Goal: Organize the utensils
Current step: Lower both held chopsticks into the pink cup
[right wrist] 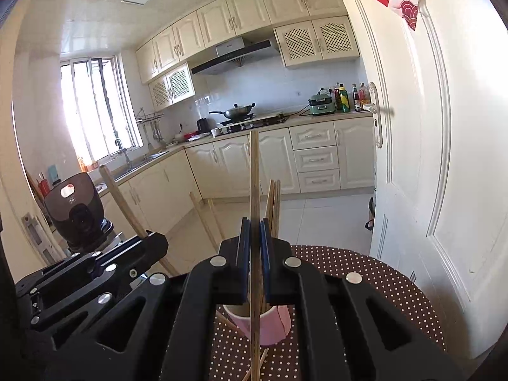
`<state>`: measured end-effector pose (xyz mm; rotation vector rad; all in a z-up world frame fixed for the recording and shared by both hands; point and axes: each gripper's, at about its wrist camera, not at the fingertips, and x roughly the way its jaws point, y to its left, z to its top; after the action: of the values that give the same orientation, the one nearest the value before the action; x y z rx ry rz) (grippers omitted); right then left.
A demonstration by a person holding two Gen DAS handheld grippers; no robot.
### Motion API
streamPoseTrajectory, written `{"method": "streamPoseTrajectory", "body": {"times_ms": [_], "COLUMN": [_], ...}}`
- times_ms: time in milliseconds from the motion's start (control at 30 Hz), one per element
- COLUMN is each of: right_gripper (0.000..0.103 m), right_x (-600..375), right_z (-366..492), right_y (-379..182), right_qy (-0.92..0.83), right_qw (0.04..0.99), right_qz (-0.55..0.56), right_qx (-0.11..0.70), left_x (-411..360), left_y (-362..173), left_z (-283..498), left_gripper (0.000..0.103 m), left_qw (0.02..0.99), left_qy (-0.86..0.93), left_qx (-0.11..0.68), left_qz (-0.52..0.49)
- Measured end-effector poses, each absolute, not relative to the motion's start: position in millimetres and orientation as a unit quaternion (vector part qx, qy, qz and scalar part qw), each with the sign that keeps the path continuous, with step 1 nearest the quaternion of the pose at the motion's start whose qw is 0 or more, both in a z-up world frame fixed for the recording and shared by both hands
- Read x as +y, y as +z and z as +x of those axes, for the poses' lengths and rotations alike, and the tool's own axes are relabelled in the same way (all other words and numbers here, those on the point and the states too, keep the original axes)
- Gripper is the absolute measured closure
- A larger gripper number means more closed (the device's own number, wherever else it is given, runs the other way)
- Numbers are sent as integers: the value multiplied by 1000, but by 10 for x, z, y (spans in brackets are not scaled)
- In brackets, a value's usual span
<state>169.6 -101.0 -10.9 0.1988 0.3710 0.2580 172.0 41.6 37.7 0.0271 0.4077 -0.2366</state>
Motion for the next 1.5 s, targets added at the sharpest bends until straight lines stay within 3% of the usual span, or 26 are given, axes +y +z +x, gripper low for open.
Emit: {"method": "streamPoseTrajectory", "body": {"times_ms": [633,1500], "right_gripper": [98,98], "right_x": [-1025,-1087], "right_z": [1901,2453], "right_y": [259,-126], "right_qy": [119,101], "right_qw": [979,981], "right_qz": [97,141], "right_qx": [133,84], "left_x": [431,575], "left_y": [866,255], "left_z": [1830,2488], "left_gripper": [97,97], "left_qw": [982,969], "left_qy": [-96,-85], "left_qx": [165,231], "left_qz": [9,-28]}}
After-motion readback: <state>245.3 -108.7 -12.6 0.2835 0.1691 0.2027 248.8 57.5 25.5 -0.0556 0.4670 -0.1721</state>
